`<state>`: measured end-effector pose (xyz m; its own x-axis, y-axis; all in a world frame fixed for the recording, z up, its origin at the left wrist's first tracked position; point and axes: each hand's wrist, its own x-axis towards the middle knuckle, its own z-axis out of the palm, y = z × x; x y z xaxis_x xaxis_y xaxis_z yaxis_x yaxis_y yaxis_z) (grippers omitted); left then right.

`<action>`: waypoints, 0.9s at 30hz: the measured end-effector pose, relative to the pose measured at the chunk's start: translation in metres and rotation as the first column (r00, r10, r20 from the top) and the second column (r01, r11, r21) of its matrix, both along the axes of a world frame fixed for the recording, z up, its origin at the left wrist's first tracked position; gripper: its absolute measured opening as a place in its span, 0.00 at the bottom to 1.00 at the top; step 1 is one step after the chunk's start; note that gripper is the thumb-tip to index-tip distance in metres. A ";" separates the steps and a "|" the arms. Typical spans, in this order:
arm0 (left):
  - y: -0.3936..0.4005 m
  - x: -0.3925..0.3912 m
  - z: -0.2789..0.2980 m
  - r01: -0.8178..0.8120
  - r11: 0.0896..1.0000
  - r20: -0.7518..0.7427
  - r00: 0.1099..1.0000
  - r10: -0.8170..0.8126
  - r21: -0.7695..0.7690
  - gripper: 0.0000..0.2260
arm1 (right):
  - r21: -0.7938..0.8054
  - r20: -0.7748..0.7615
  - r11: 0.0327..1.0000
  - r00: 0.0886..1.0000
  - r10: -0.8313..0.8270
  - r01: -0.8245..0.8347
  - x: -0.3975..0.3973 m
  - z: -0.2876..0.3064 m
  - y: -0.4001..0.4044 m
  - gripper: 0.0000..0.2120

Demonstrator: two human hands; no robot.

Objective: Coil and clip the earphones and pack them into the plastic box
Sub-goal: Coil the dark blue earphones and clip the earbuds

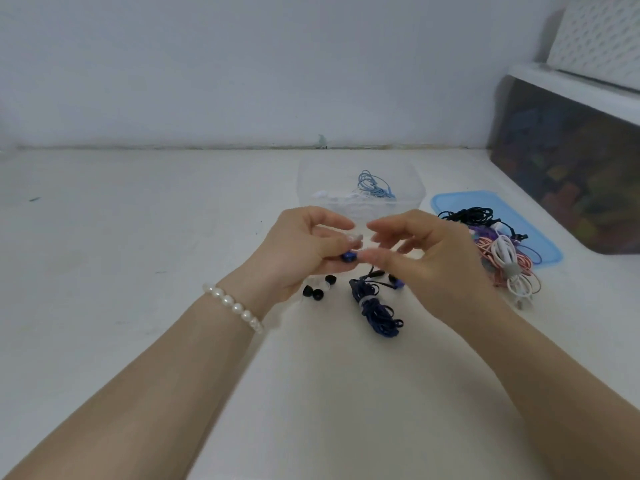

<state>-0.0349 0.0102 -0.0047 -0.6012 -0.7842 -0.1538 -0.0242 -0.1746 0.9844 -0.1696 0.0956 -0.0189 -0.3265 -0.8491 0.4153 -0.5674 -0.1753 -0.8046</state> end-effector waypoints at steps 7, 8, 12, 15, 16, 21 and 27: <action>0.004 -0.006 -0.002 0.065 0.994 -0.051 0.997 -0.060 0.090 0.06 | -0.139 -0.337 0.990 0.939 -0.068 0.022 0.002 -0.008 -0.005 0.07; 0.004 -0.005 0.000 0.084 0.990 -0.067 0.995 -0.076 0.117 0.06 | -0.133 -0.342 0.991 0.938 -0.065 0.020 0.001 -0.008 -0.005 0.06; 0.000 0.000 0.003 0.132 0.989 -0.021 0.991 -0.131 0.063 0.05 | 0.011 -0.042 1.000 0.999 -0.001 0.002 -0.001 -0.004 -0.005 0.06; -0.012 0.007 -0.002 0.075 0.926 0.280 0.959 0.034 -0.370 0.02 | 0.043 0.369 0.999 0.929 -0.007 -0.009 -0.005 0.004 -0.003 0.07; -0.016 0.009 -0.004 0.119 0.845 0.392 0.913 0.114 -0.521 0.03 | 0.068 0.472 0.998 0.882 -0.019 -0.016 -0.008 0.007 -0.003 0.07; -0.013 0.010 -0.009 0.384 0.733 0.658 0.744 0.115 -0.562 0.07 | 0.066 0.800 0.993 0.599 0.006 -0.098 -0.017 0.015 0.000 0.09; -0.012 0.008 -0.011 0.428 0.712 0.708 0.692 0.137 -0.556 0.04 | -0.036 0.875 0.992 0.475 0.091 -0.124 -0.022 0.021 0.002 0.09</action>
<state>-0.0268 -0.0016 -0.0156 -0.6624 -0.7470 -0.0565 -0.6633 0.5497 0.5078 -0.1913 0.0980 0.0017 -0.4119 -0.9096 -0.0547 0.4529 -0.1523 -0.8785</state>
